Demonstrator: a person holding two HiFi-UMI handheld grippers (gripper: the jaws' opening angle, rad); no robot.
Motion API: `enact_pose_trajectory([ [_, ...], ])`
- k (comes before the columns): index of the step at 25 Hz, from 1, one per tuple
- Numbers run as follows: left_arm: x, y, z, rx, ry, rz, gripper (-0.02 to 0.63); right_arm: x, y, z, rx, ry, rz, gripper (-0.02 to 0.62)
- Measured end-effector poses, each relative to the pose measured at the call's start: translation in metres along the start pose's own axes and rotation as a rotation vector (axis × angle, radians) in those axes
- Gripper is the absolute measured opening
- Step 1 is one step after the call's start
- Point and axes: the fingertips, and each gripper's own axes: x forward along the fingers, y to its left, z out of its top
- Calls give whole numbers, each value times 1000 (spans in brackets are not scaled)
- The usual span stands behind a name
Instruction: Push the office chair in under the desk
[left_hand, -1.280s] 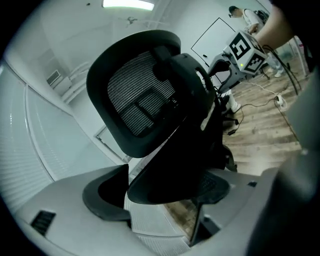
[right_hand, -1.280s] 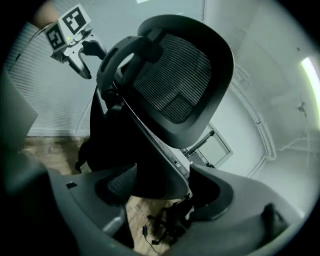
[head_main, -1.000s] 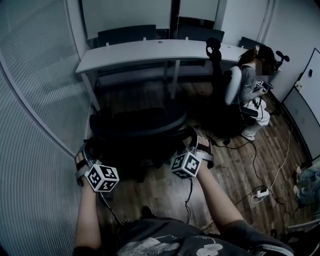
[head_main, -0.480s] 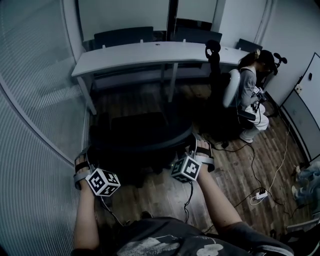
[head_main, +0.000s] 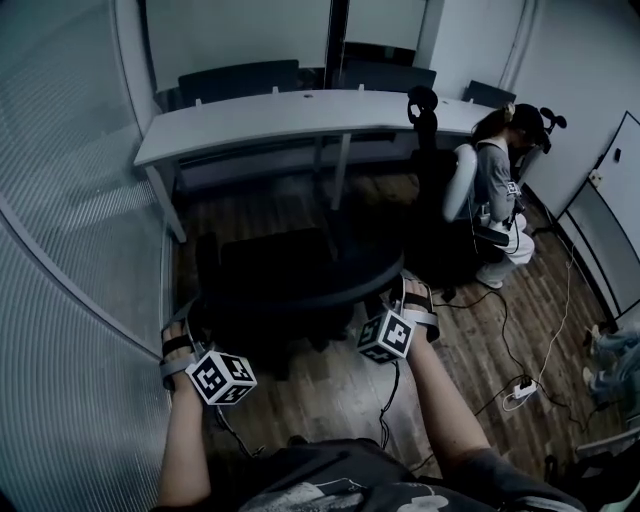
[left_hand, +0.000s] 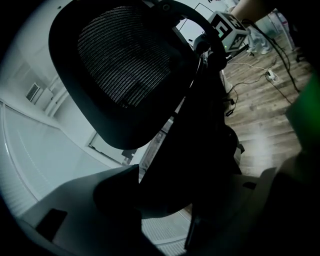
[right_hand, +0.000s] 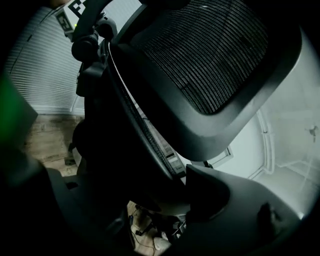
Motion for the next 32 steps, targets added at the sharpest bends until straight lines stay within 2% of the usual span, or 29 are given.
enact_pose_trajectory([
  [12, 66, 13, 28, -2, 26, 5, 272, 73, -33, 3, 3, -60, -6, 304],
  [21, 124, 29, 38, -20, 96, 17, 272, 127, -54, 14, -11, -154, -23, 304],
  [32, 184, 45, 60, -40, 138, 30, 273, 198, -82, 19, -35, -194, -10, 304],
])
